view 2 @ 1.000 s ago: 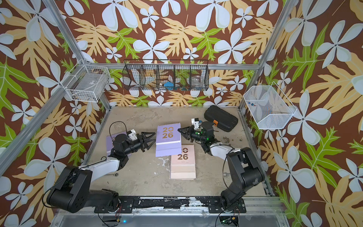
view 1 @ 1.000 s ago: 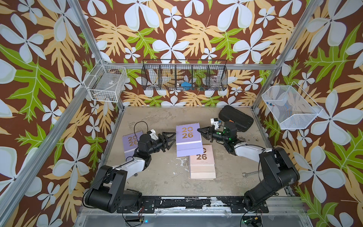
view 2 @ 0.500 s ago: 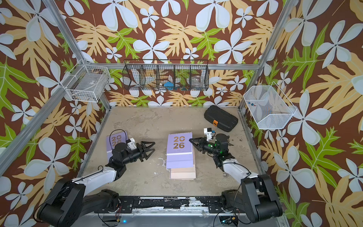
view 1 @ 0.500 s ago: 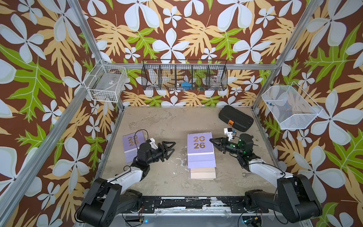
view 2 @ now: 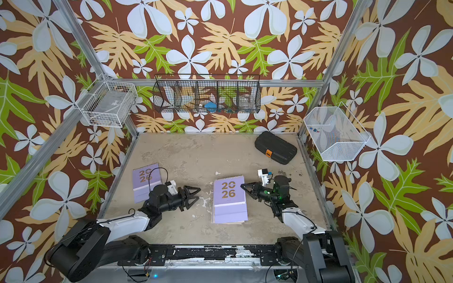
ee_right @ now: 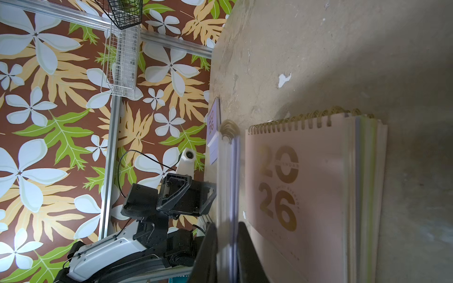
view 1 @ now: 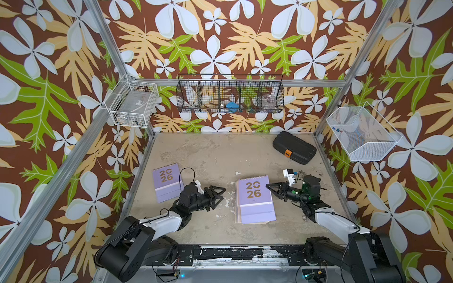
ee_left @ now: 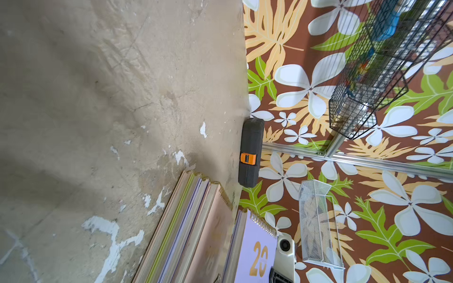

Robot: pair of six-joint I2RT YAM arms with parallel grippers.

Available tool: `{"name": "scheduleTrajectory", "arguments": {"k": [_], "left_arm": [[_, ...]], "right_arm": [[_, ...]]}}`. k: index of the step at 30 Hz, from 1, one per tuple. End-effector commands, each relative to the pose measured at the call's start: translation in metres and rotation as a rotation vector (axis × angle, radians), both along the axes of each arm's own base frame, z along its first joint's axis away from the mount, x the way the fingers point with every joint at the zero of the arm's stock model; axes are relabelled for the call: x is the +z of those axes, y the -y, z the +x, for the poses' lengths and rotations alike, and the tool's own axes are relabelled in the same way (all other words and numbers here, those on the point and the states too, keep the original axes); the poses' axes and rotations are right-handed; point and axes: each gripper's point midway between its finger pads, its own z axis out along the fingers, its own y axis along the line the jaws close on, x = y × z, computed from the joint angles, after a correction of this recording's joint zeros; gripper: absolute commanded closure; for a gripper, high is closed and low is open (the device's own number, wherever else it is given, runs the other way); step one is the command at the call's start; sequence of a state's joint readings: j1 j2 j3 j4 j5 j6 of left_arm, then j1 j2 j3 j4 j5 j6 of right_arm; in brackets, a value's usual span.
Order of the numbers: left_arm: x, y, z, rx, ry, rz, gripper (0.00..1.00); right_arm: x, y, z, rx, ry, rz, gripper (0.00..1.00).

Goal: Stack the calendars
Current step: Place the calendar at the calendar.

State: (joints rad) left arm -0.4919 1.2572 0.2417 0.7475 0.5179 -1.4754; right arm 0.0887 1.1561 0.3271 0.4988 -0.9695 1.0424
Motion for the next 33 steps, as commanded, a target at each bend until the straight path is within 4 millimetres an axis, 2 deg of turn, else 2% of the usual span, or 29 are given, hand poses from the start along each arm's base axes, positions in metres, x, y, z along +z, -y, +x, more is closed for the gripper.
{"name": "scheduleTrajectory", "arguments": {"k": [1,11,17,33], "left_arm": [[0.003,0.008,0.002,0.002,0.030,-0.006,0.38],[-0.006,0.035,-0.001,-0.049,0.006,-0.030,0.38],[-0.005,0.048,0.001,-0.067,0.003,-0.060,0.38],[-0.010,0.055,0.004,-0.074,-0.008,-0.062,0.38]], "right_arm": [[0.004,-0.003,-0.001,0.035,0.058,0.003,0.94],[0.001,-0.004,0.000,0.030,0.063,0.024,0.94],[-0.002,-0.004,0.004,0.024,0.058,0.030,0.94],[-0.010,-0.005,0.010,0.015,0.038,0.056,0.94]]}}
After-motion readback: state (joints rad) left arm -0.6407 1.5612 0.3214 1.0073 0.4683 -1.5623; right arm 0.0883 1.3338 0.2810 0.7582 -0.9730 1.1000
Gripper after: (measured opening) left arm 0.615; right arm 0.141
